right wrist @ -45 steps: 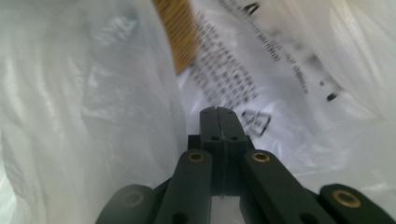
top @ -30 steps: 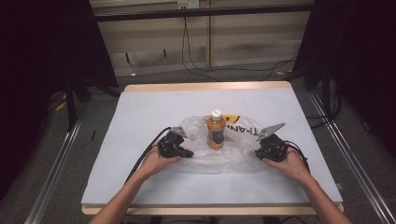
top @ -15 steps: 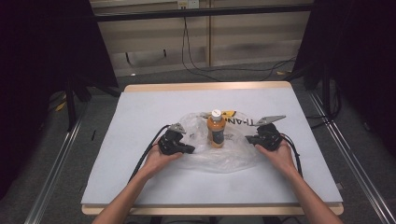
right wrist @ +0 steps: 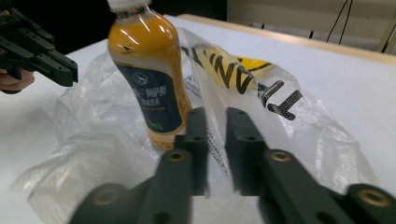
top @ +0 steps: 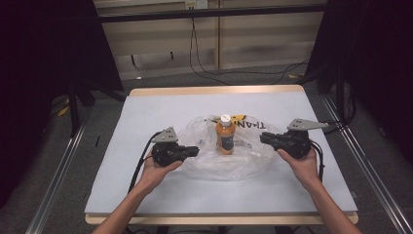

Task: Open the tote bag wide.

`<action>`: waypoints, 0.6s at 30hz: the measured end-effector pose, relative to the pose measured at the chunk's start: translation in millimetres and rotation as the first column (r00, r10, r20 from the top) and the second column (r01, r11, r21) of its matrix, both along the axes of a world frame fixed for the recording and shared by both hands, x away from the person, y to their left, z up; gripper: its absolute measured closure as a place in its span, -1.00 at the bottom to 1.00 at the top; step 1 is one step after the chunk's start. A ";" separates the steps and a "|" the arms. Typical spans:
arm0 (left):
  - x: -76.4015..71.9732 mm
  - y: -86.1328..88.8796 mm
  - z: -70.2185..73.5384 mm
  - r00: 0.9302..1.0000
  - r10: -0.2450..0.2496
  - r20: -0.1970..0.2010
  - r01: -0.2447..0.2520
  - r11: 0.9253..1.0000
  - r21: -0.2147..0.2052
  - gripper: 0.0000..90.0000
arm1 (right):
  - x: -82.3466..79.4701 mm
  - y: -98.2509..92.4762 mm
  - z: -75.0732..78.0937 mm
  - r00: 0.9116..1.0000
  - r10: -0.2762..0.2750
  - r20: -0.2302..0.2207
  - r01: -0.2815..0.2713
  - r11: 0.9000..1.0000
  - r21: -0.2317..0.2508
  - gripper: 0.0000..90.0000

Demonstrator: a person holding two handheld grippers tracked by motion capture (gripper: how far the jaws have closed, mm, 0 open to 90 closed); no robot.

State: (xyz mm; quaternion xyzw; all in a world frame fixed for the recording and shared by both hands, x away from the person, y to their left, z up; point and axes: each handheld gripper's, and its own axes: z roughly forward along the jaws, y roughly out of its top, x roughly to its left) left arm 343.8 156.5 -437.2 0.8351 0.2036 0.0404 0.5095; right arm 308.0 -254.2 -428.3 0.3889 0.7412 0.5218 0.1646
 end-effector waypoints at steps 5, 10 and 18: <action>-12.2 12.1 -0.7 0.999 0.039 0.023 -0.038 0.999 -0.030 0.44 | -17.4 -4.5 0.8 0.998 -0.040 0.048 0.039 0.999 0.004 -0.11; -23.4 23.1 2.4 0.992 0.118 0.049 -0.116 0.992 -0.050 -0.17 | -32.1 -9.3 5.3 0.995 -0.066 0.073 0.065 0.998 0.021 -0.46; -50.3 53.9 -3.9 0.969 0.221 0.110 -0.209 0.972 -0.106 -0.76 | -56.6 -26.1 8.3 0.983 -0.156 0.101 0.151 0.987 0.050 -0.83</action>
